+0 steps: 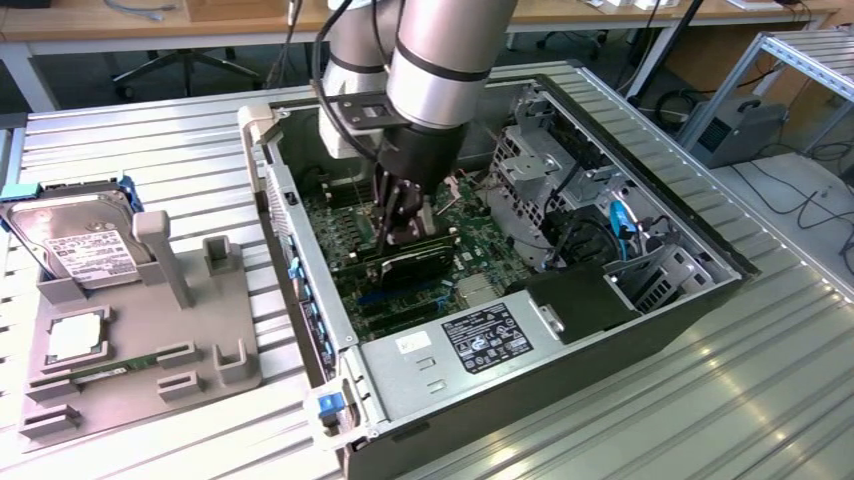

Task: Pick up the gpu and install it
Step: 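Press down on the gpu until it lock into place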

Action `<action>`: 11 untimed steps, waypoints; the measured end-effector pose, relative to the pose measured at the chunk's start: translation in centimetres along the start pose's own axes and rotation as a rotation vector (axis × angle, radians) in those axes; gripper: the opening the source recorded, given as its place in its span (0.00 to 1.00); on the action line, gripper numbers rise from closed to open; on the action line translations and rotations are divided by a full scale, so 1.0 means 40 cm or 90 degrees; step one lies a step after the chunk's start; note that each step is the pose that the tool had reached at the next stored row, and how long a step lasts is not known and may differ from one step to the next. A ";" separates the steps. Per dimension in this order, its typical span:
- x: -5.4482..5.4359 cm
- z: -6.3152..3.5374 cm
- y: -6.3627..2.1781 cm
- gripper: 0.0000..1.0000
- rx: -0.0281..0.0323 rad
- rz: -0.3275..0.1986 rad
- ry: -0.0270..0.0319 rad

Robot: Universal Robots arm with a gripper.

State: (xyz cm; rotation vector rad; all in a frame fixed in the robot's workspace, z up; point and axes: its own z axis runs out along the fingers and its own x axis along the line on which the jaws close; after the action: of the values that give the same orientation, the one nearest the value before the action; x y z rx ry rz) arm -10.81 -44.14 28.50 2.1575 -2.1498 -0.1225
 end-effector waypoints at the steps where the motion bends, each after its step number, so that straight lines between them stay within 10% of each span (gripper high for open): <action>1: 0.000 0.003 0.005 0.11 0.0000 0.000 0.0000; 11: 0.006 0.022 0.030 0.11 0.0001 0.000 -0.0001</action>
State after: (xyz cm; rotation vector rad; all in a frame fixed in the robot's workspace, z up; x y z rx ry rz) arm -12.09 -44.39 27.78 2.1576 -2.1500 -0.1226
